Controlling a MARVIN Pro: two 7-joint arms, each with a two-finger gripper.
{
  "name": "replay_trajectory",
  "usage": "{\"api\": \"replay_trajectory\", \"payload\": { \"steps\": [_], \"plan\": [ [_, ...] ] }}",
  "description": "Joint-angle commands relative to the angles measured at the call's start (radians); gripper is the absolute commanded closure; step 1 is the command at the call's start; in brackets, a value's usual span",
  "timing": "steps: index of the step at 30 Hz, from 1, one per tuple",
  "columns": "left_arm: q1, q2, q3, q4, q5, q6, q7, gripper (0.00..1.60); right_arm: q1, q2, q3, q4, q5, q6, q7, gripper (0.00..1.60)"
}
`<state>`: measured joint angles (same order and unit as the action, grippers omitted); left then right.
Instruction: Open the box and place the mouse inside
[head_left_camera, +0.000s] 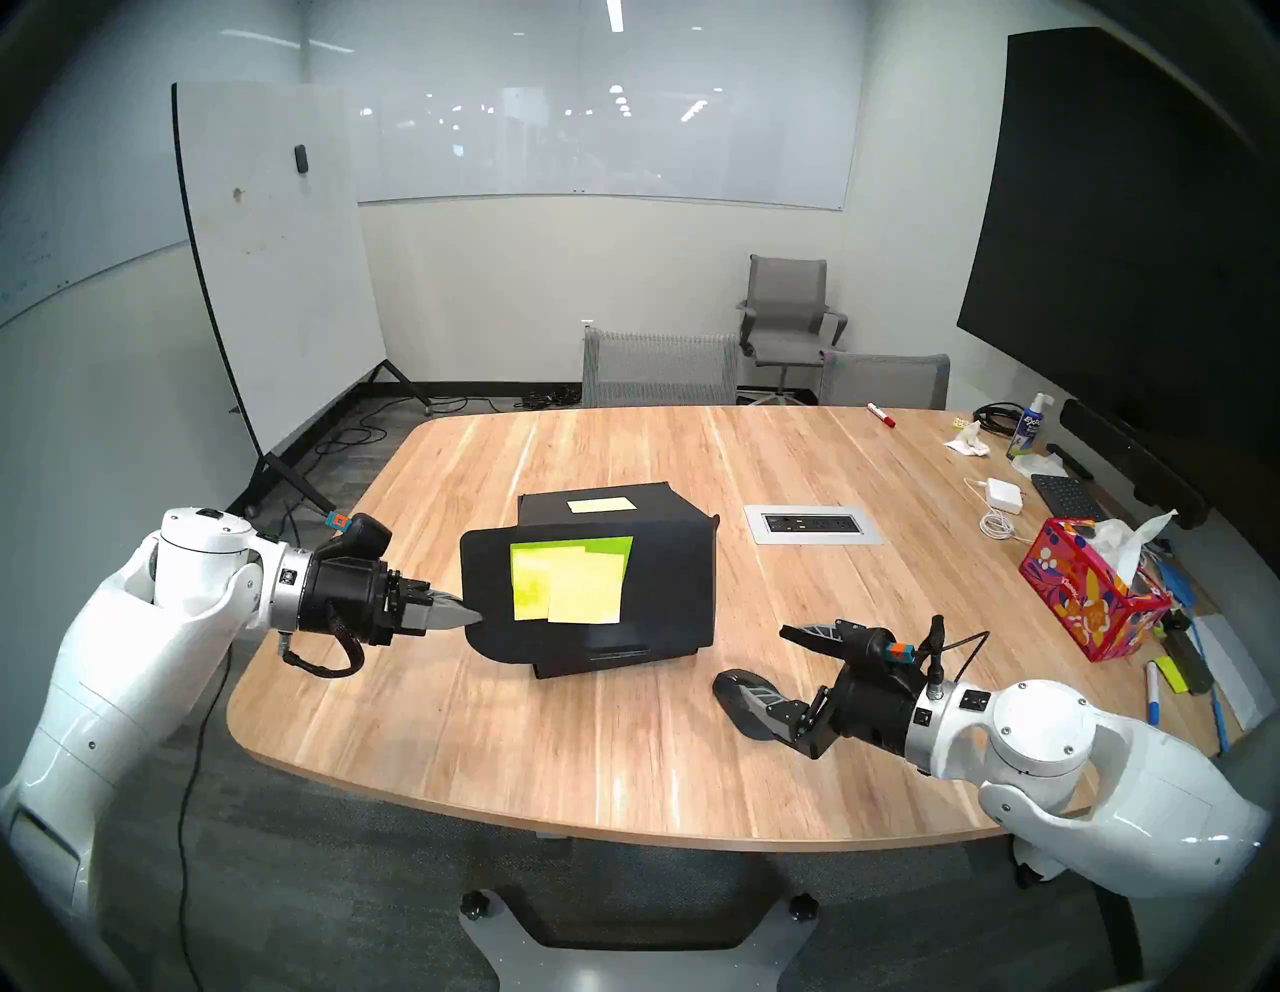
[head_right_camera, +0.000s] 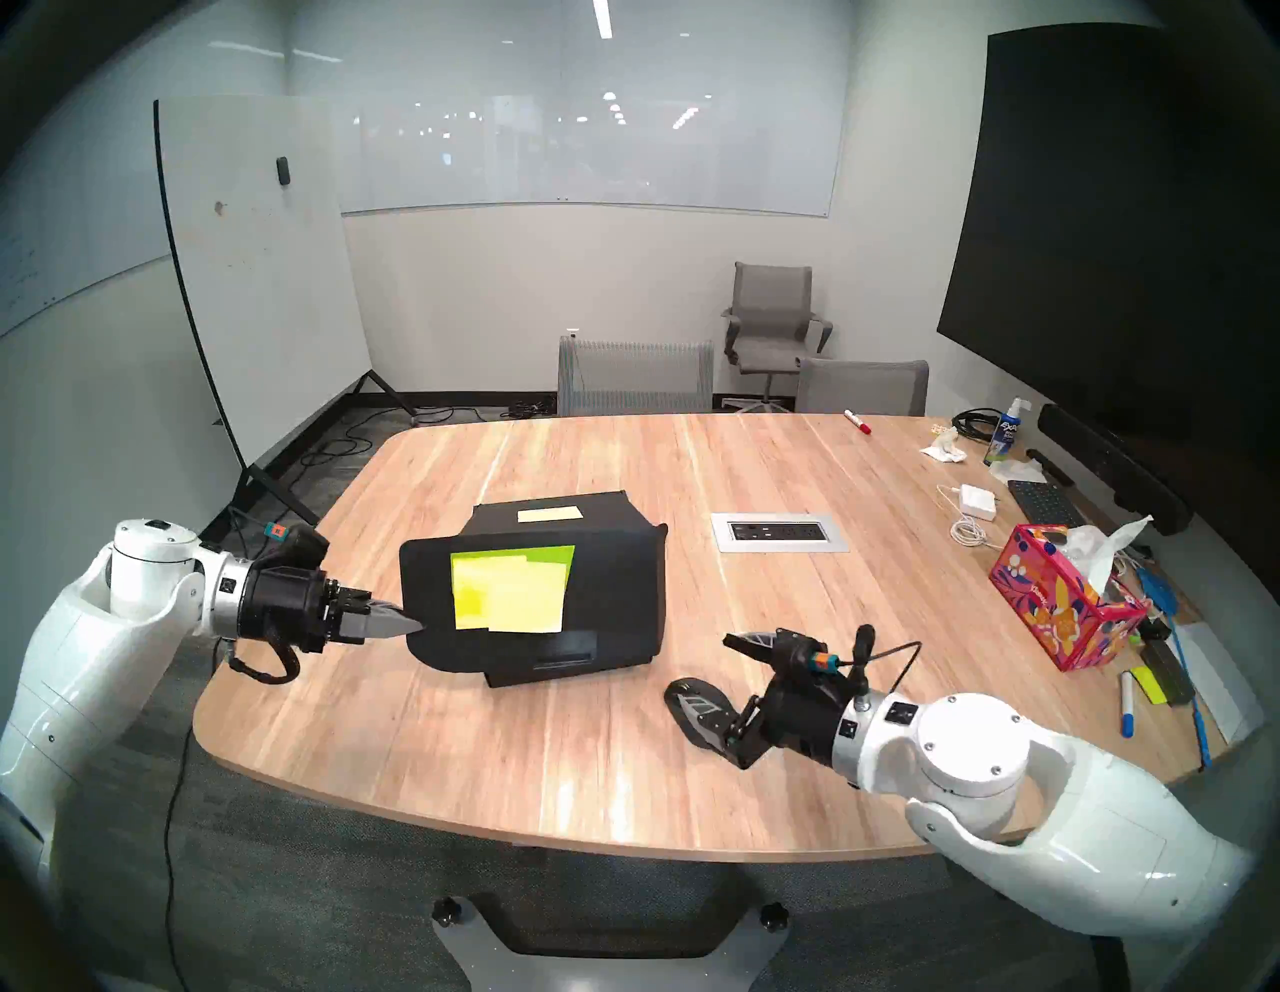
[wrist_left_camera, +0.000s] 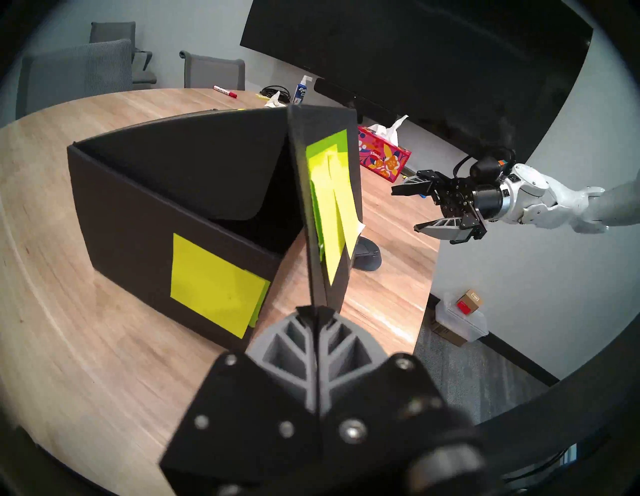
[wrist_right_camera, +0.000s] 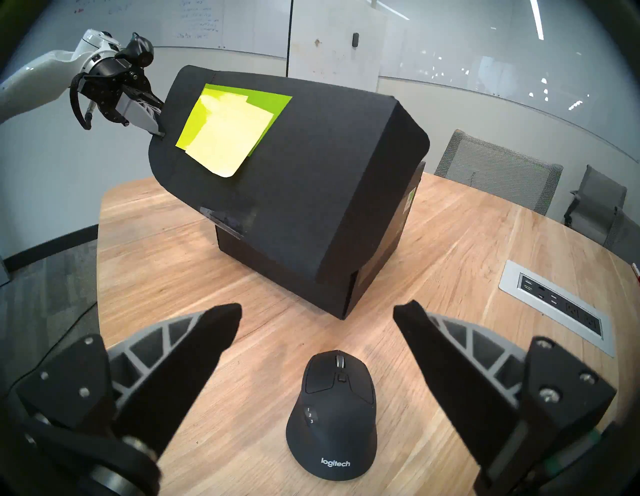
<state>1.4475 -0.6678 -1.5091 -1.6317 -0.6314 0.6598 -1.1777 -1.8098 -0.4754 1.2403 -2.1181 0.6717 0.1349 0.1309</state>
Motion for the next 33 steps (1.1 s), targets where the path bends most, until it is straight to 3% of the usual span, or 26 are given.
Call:
{"api": "replay_trajectory", "payload": {
  "steps": [1, 26, 33],
  "plan": [
    [-0.002, 0.027, -0.024, -0.054, -0.050, 0.040, -0.051, 1.60, 0.007, -0.002, 0.004, -0.015, -0.002, -0.008, 0.002, 0.00],
    [-0.044, -0.050, -0.077, -0.169, -0.212, 0.297, 0.232, 1.60, 0.007, -0.002, 0.004, -0.015, -0.002, -0.008, 0.002, 0.00],
    [-0.079, -0.056, -0.074, -0.167, -0.291, 0.300, 0.299, 1.60, 0.007, -0.002, 0.004, -0.015, -0.002, -0.008, 0.002, 0.00]
  ]
}}
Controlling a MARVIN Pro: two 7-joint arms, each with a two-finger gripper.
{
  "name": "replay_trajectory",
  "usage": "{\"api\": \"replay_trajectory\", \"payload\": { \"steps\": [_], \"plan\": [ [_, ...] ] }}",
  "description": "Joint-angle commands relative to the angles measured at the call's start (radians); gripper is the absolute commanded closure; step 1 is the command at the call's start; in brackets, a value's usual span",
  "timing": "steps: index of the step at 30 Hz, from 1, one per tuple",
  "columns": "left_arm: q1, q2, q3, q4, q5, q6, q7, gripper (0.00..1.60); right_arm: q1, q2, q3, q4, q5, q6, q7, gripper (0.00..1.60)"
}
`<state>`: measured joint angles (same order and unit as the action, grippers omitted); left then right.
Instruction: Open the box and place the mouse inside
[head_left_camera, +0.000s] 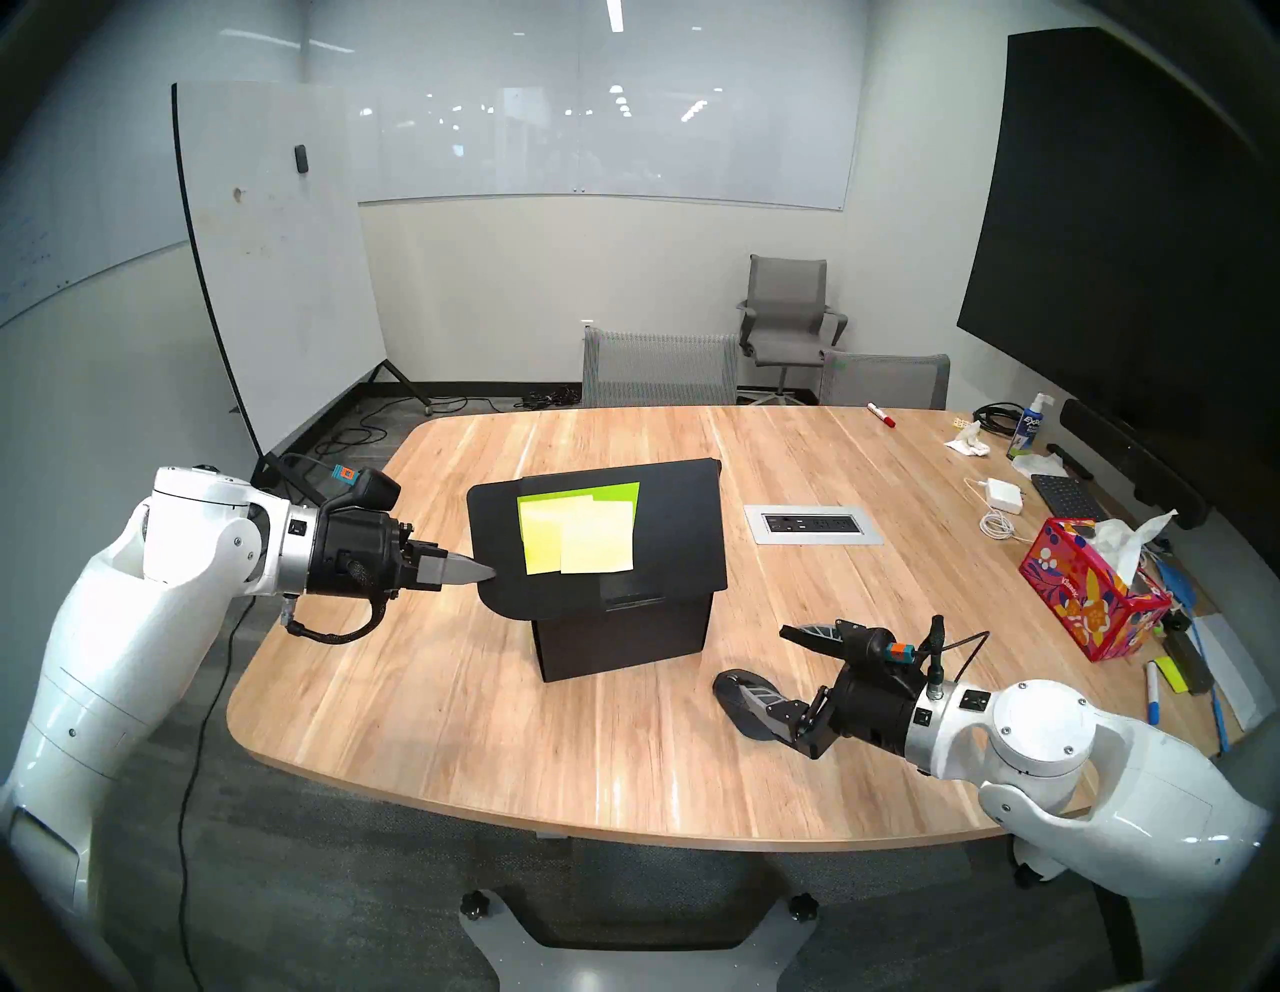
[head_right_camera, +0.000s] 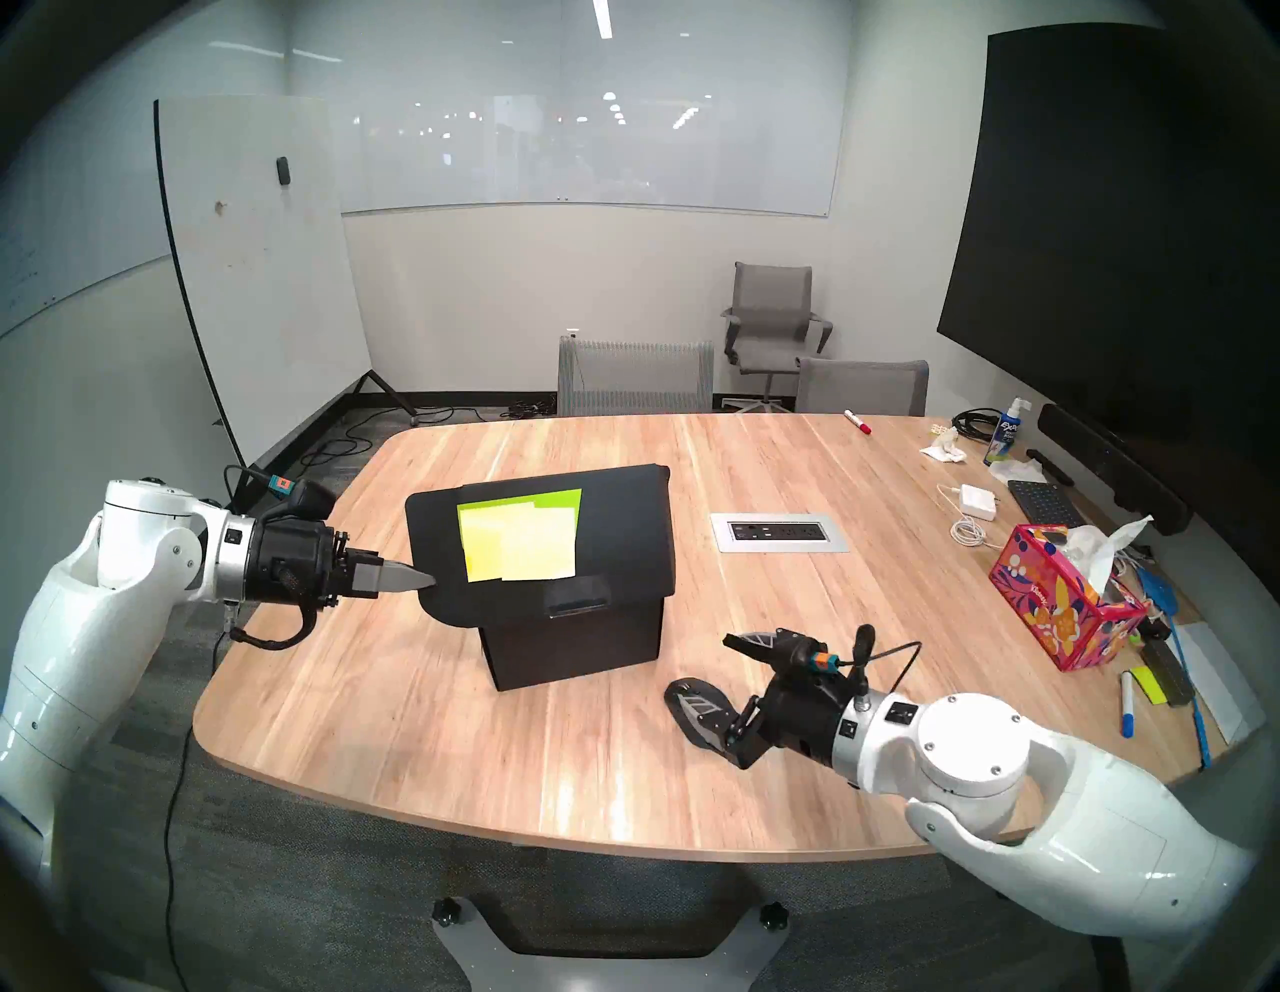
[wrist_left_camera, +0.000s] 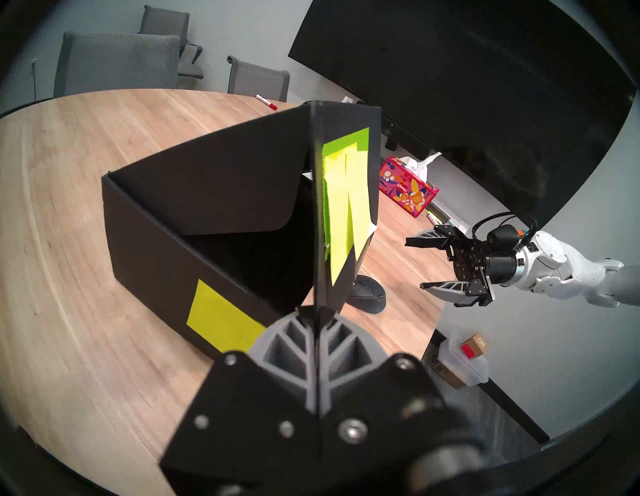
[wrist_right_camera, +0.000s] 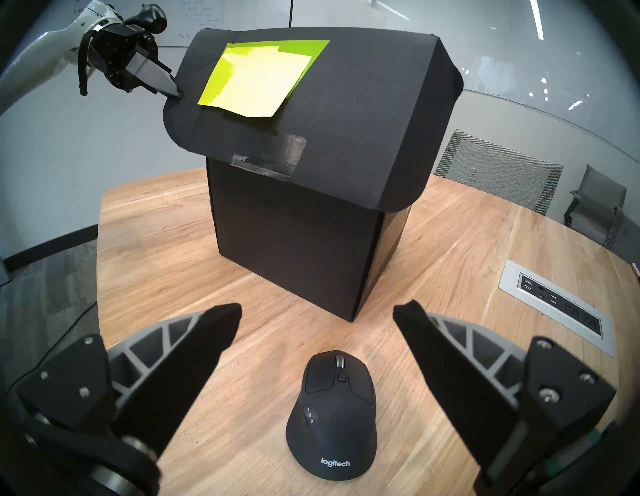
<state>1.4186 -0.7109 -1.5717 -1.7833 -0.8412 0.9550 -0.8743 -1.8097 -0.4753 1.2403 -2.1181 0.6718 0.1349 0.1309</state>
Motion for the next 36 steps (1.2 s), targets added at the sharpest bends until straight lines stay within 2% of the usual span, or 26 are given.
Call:
{"api": "replay_trajectory", "payload": {
  "steps": [1, 8, 16, 27, 28, 29, 36],
  "plan": [
    [-0.054, -0.013, -0.012, -0.013, -0.095, 0.005, 0.006, 1.60, 0.007, -0.002, 0.004, -0.015, -0.002, -0.008, 0.002, 0.00],
    [-0.097, -0.007, 0.009, 0.005, -0.178, 0.005, 0.093, 1.60, 0.007, -0.002, 0.004, -0.015, -0.002, -0.008, 0.002, 0.00],
    [-0.131, -0.009, 0.039, 0.014, -0.301, 0.005, 0.254, 1.60, 0.007, -0.002, 0.004, -0.015, -0.002, -0.008, 0.002, 0.00],
    [-0.200, -0.063, 0.098, 0.034, -0.404, 0.005, 0.494, 1.60, 0.007, -0.002, 0.004, -0.015, -0.002, -0.008, 0.002, 0.00],
    [-0.206, -0.067, 0.103, 0.040, -0.401, 0.005, 0.490, 1.60, 0.007, -0.002, 0.004, -0.015, -0.002, -0.008, 0.002, 0.00],
    [-0.209, -0.068, 0.108, 0.036, -0.430, 0.005, 0.535, 1.60, 0.007, -0.002, 0.004, -0.015, -0.002, -0.008, 0.002, 0.00],
    [-0.219, -0.044, 0.119, 0.034, -0.547, 0.005, 0.638, 1.60, 0.007, -0.002, 0.004, -0.015, -0.002, -0.008, 0.002, 0.00]
  ]
}}
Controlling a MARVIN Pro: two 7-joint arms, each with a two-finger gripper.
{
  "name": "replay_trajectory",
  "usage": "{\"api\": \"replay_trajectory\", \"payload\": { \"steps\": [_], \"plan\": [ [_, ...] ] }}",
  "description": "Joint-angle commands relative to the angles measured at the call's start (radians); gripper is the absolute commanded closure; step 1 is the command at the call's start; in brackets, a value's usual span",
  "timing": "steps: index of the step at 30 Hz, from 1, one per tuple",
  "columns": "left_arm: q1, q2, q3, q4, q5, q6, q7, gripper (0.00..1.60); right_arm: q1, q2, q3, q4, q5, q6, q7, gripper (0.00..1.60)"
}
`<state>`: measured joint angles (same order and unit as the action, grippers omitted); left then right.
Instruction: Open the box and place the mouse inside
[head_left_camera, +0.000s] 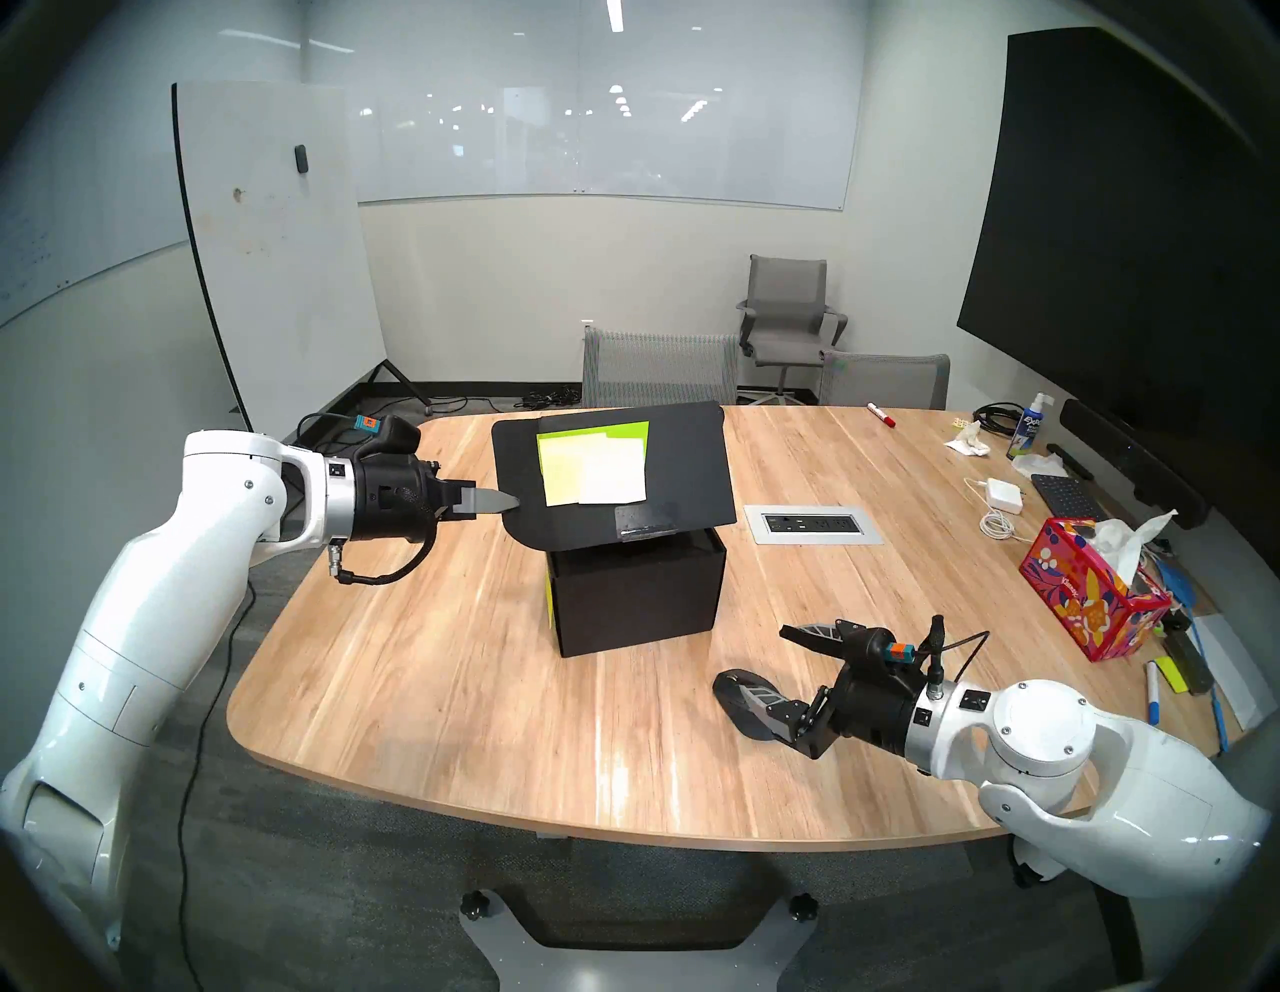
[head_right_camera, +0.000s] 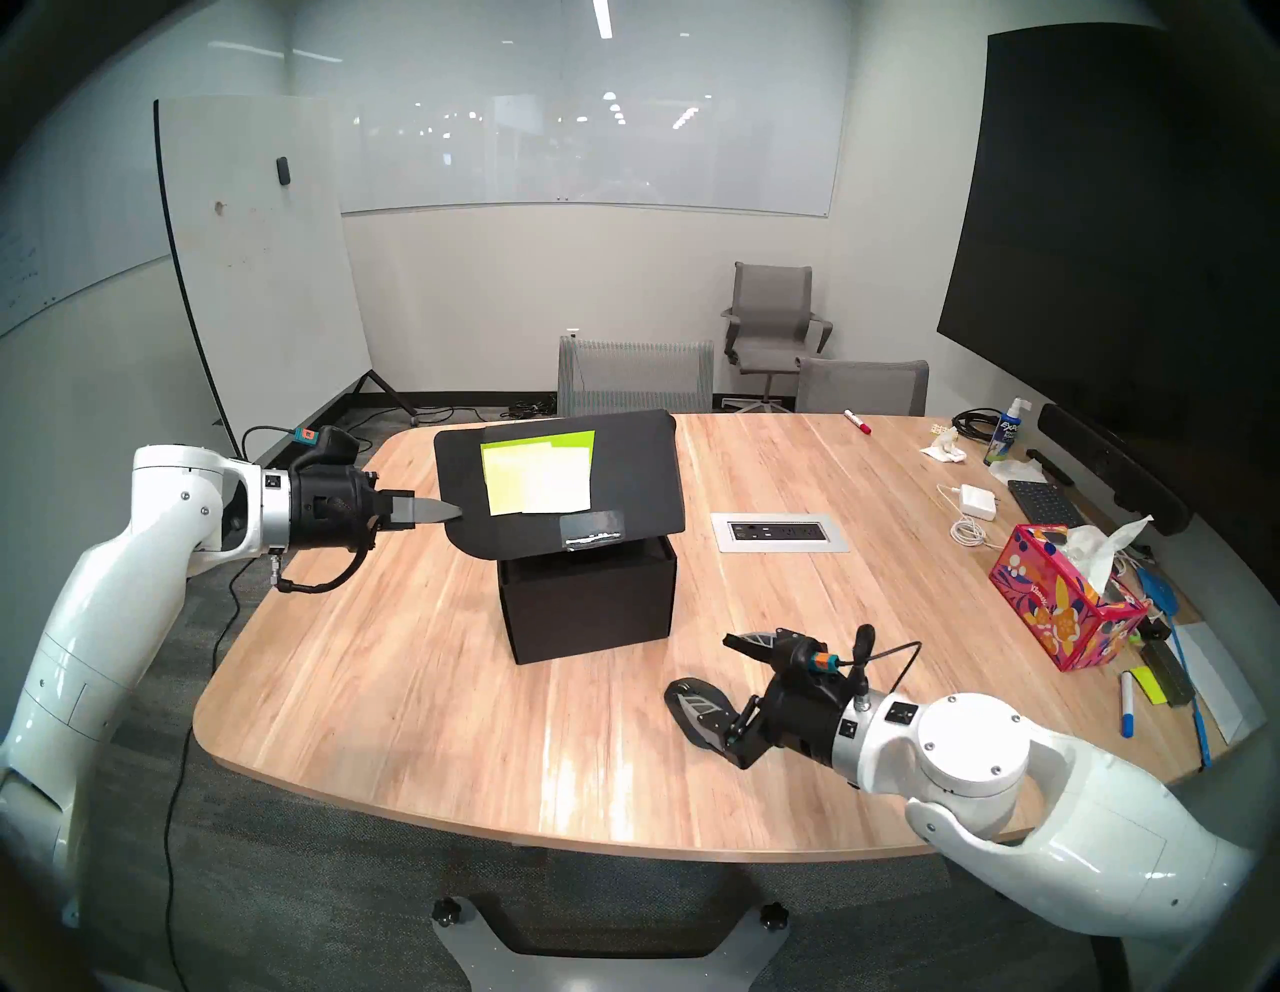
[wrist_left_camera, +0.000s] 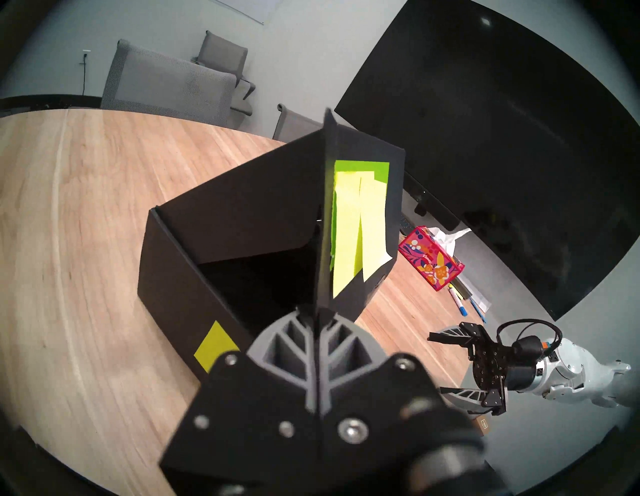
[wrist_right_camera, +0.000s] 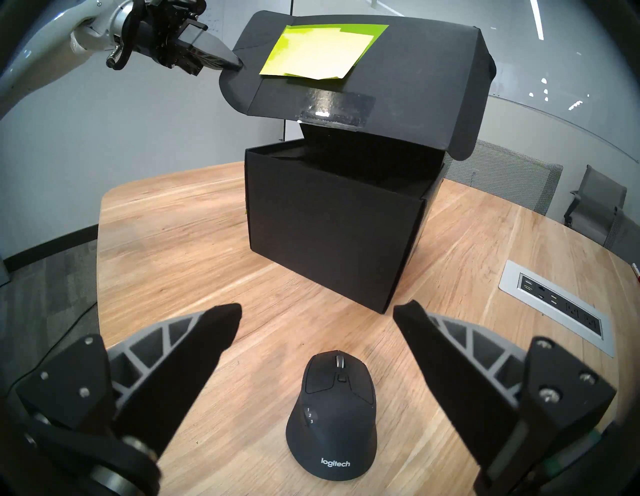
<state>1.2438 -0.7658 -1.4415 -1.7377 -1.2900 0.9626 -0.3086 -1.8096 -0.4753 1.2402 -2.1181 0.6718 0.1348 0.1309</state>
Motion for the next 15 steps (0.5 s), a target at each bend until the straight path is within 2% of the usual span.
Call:
{"api": "replay_trajectory", "payload": {
  "steps": [1, 7, 15],
  "plan": [
    [-0.045, 0.016, -0.010, -0.012, -0.117, -0.003, 0.084, 1.60, 0.006, -0.002, 0.004, -0.015, -0.002, -0.008, 0.002, 0.00],
    [-0.038, 0.058, -0.009, -0.022, -0.215, -0.003, 0.125, 1.60, 0.006, -0.002, 0.004, -0.015, -0.002, -0.008, 0.002, 0.00],
    [0.031, 0.141, -0.046, -0.064, -0.284, -0.003, 0.081, 1.60, 0.006, -0.002, 0.004, -0.015, -0.002, -0.008, 0.002, 0.00]
  ]
}}
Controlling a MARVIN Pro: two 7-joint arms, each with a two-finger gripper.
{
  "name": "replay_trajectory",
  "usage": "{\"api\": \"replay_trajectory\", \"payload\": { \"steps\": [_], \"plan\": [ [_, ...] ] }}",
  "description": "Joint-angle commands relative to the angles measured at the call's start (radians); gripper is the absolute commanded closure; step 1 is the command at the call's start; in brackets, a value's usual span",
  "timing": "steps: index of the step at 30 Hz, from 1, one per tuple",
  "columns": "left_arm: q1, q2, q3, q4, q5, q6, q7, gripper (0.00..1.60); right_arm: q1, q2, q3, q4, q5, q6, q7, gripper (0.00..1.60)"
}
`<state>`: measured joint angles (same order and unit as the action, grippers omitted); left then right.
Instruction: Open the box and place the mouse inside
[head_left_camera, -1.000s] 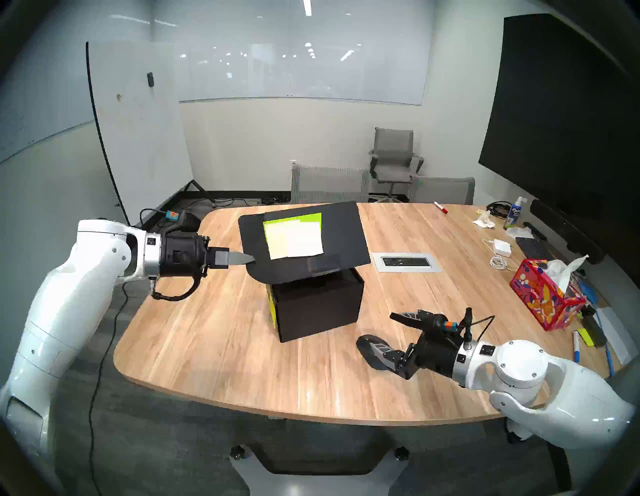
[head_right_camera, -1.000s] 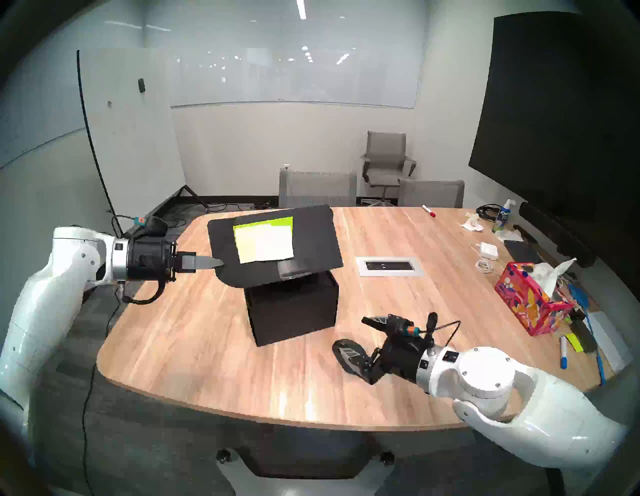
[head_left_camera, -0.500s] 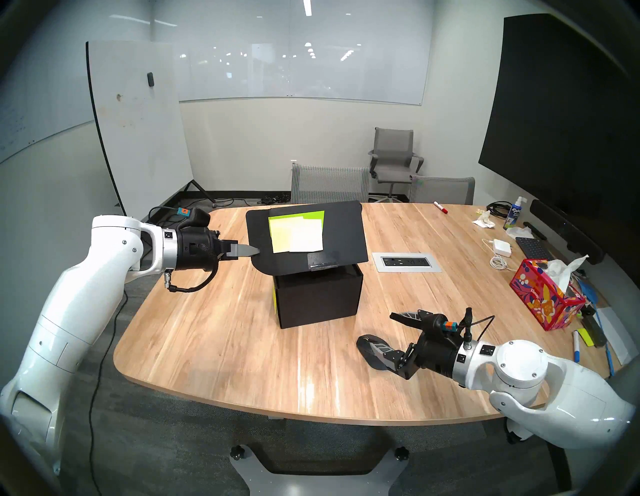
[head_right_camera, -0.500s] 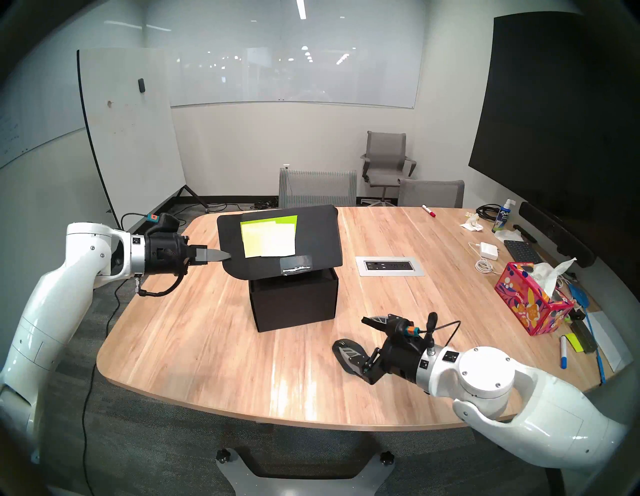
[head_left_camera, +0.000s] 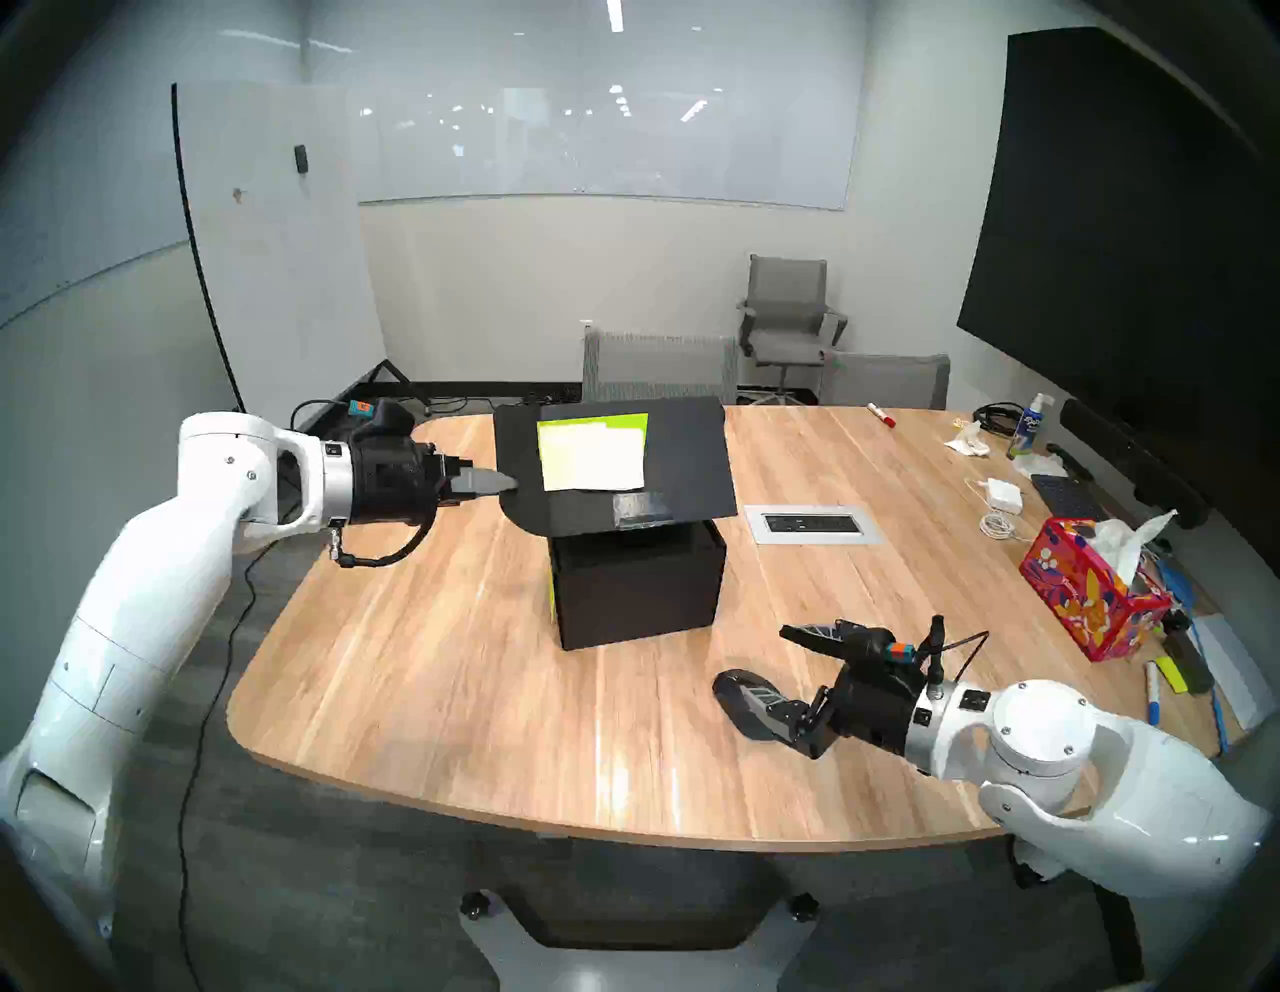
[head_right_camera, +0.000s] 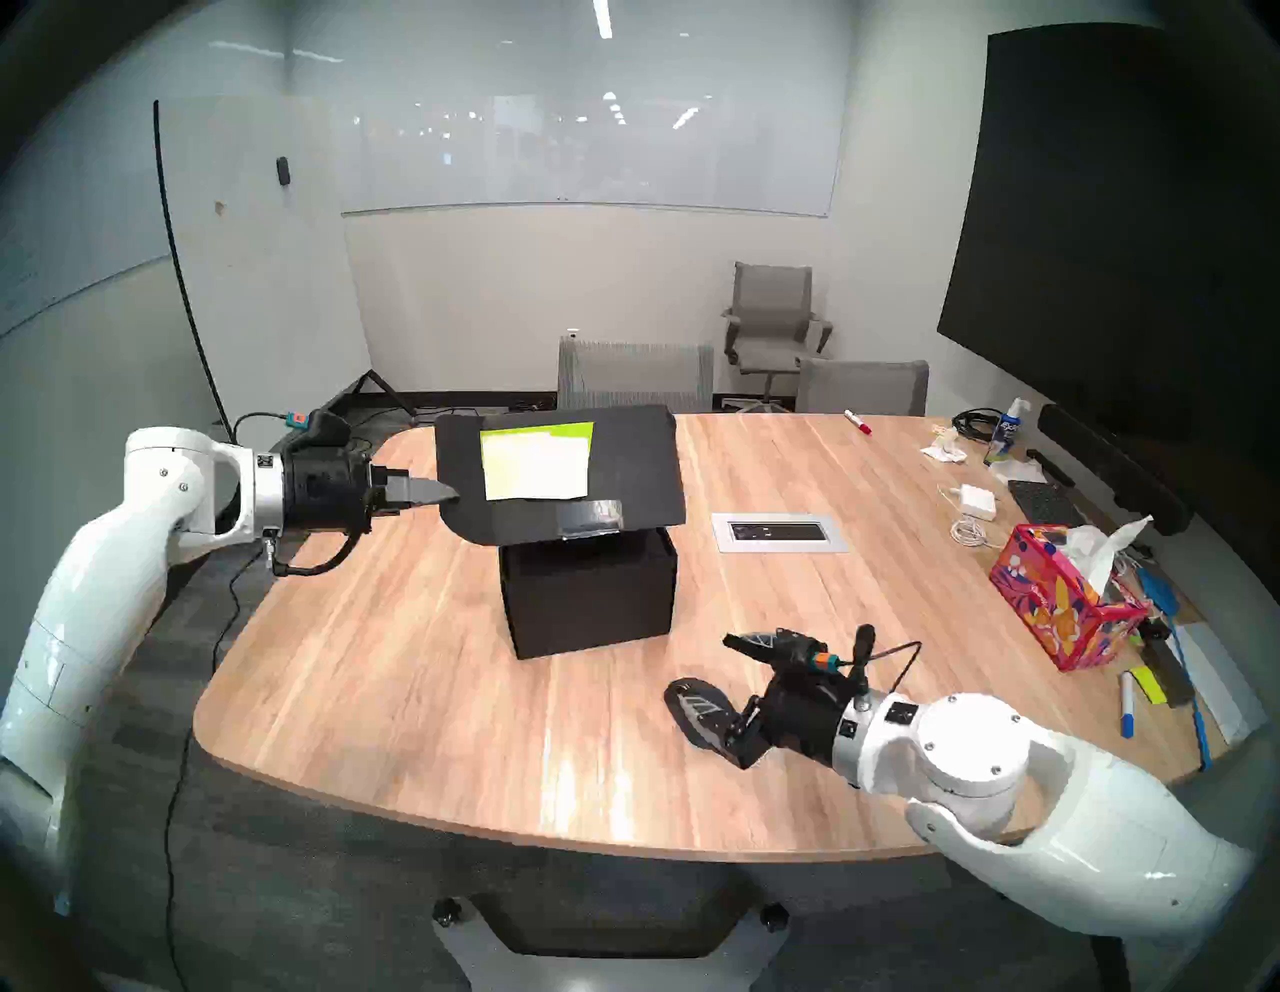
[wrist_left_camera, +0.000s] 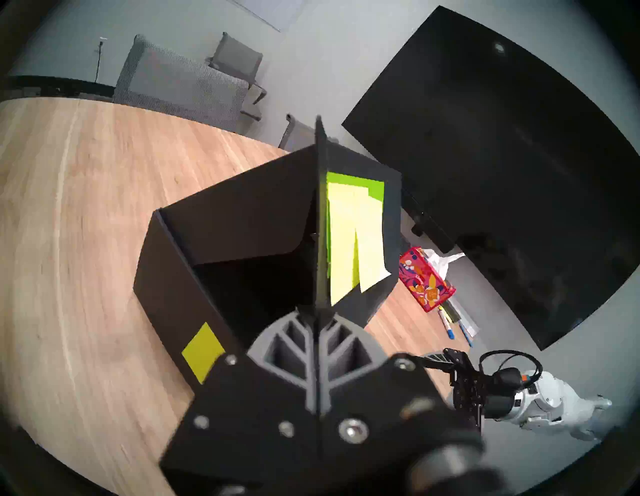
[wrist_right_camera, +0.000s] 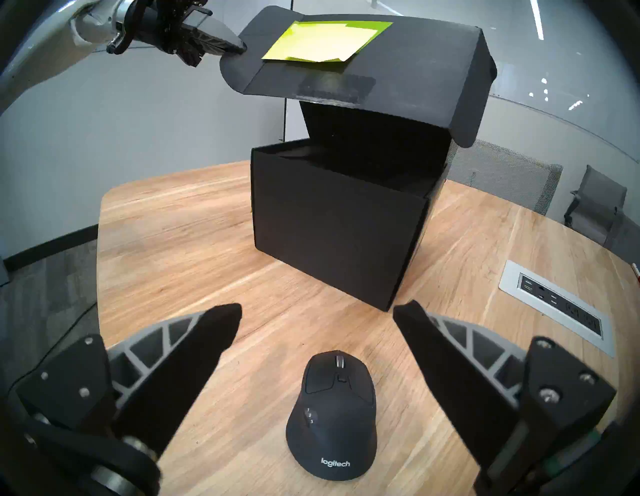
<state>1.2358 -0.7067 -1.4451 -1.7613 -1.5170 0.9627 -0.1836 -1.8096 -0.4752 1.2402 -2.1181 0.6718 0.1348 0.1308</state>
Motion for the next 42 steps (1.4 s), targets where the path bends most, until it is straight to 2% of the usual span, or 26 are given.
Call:
{"api": "replay_trajectory", "payload": {
  "steps": [1, 23, 29, 33, 42],
  "plan": [
    [0.048, 0.092, -0.047, -0.043, -0.062, -0.003, -0.056, 1.60, 0.006, -0.002, 0.004, -0.015, -0.002, -0.008, 0.002, 0.00],
    [0.209, 0.240, -0.185, -0.064, -0.109, -0.003, -0.267, 1.60, 0.006, -0.002, 0.004, -0.015, -0.002, -0.008, 0.002, 0.00],
    [0.272, 0.271, -0.234, -0.068, -0.088, -0.003, -0.334, 1.60, 0.006, -0.002, 0.004, -0.015, -0.002, -0.008, 0.002, 0.00],
    [0.326, 0.294, -0.280, -0.069, -0.062, -0.003, -0.407, 1.60, 0.006, -0.002, 0.004, -0.015, -0.002, -0.009, 0.001, 0.00],
    [0.394, 0.301, -0.351, -0.076, -0.019, -0.003, -0.493, 1.60, 0.006, -0.002, 0.004, -0.015, -0.003, -0.009, 0.001, 0.00]
  ]
}}
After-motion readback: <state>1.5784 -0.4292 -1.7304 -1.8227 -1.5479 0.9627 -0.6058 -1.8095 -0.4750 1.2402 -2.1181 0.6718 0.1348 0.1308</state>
